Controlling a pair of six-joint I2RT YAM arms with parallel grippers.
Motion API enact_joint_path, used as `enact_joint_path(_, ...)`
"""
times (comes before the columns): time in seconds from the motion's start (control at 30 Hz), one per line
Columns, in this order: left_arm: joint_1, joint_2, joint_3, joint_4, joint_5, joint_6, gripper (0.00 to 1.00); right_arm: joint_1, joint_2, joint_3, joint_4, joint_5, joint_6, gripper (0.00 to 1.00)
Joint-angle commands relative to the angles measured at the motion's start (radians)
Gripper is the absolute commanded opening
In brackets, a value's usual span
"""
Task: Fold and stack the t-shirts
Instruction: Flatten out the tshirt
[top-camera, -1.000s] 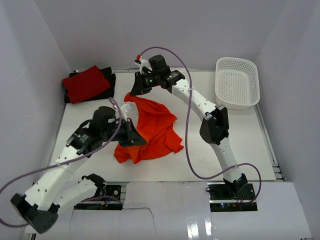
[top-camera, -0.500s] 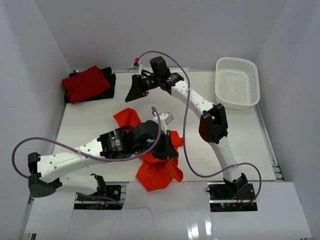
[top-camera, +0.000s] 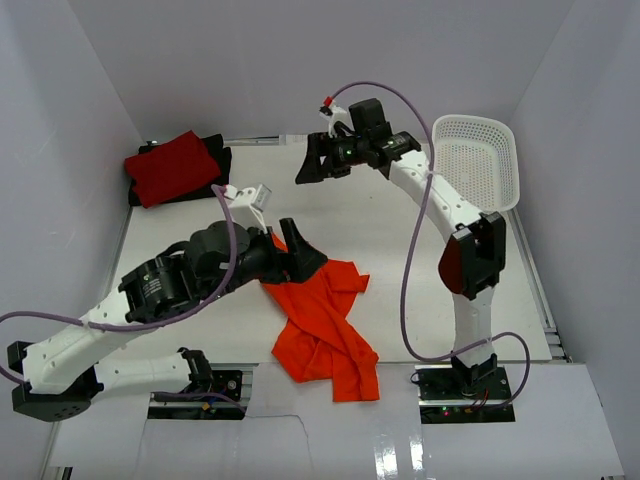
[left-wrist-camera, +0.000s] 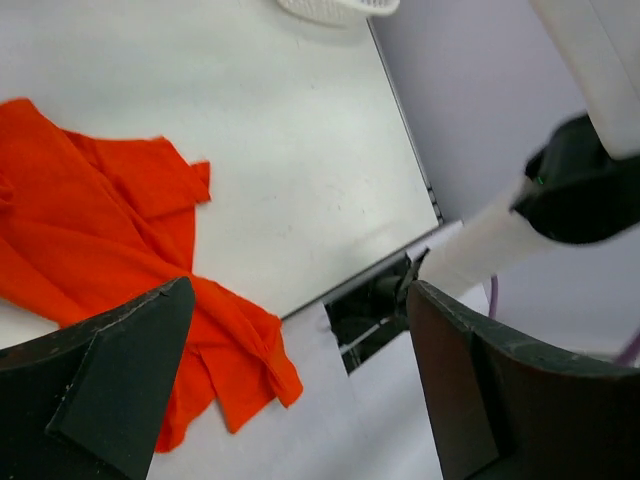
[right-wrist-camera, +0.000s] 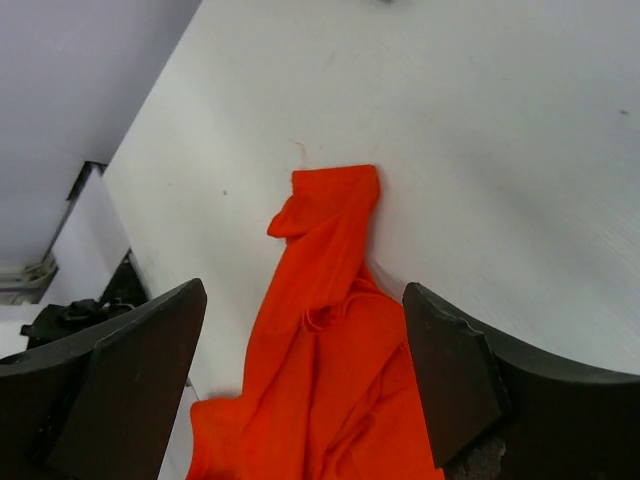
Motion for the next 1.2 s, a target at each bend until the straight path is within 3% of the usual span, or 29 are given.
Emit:
enact_joint_path(0.0,0.071,0.001,0.053,-0.085,-0.058,0.074,0.98,0.017,-0.144,-0.061,-0.098,0.197,-0.095,0.85)
enact_joint_path(0.07,0.118,-0.004,0.032,-0.071,-0.029,0.113,0.98,0.022,-0.215,-0.115,-0.166,0.237,-0.103,0.84)
enact_joint_path(0.1,0.216,0.001,0.023,-0.065,0.006,0.135,0.98,0.028,-0.241,-0.138,-0.189,0.272,-0.102,0.84)
enact_joint_path(0.17,0.372,0.016,0.000,-0.033,0.214,0.226,0.98,0.048,-0.322,-0.229,-0.250,0.312,-0.106,0.84)
enact_joint_path(0.2,0.566,0.030,-0.058,-0.008,0.319,0.257,0.98,0.083,-0.356,-0.272,-0.261,0.361,-0.109,0.83)
enact_joint_path(0.23,0.685,0.034,-0.103,0.024,0.560,0.287,0.98,0.101,-0.426,-0.320,-0.267,0.386,-0.108,0.84)
enact_joint_path(0.27,0.804,0.042,-0.158,0.115,0.703,0.311,0.98,0.120,-0.462,-0.424,-0.267,0.407,-0.102,0.83)
enact_joint_path(0.3,1.064,0.066,-0.275,0.172,0.851,0.339,0.97,0.153,-0.535,-0.478,-0.266,0.436,-0.082,0.83)
enact_joint_path(0.33,1.194,0.096,-0.324,0.220,1.109,0.344,0.95,0.167,-0.578,-0.531,-0.260,0.447,-0.066,0.83)
enact_joint_path(0.37,1.279,0.132,-0.349,0.260,1.165,0.356,0.93,0.180,-0.615,-0.637,-0.252,0.458,-0.050,0.83)
enact_joint_path(0.4,1.316,0.203,-0.335,0.256,1.110,0.401,0.93,0.198,-0.697,-0.691,-0.240,0.464,-0.011,0.82)
enact_joint_path(0.57,1.313,0.274,-0.318,0.314,0.973,0.376,0.96,0.326,-0.891,-0.939,-0.253,0.532,0.105,0.80)
enact_joint_path(0.73,1.316,0.395,-0.287,0.345,0.966,0.374,0.95,0.589,-0.991,-1.111,-0.275,0.688,0.286,0.80)
enact_joint_path(0.87,1.315,0.462,-0.252,0.355,0.937,0.377,0.95,0.800,-1.014,-1.162,-0.319,0.810,0.502,0.76)
enact_joint_path(1.0,1.315,0.507,-0.235,0.352,0.896,0.361,0.95,0.937,-0.982,-1.158,-0.411,0.910,0.688,0.68)
enact_joint_path(1.17,1.315,0.533,-0.214,0.365,0.844,0.324,0.95,1.099,-0.930,-1.175,-0.416,0.917,0.859,0.66)
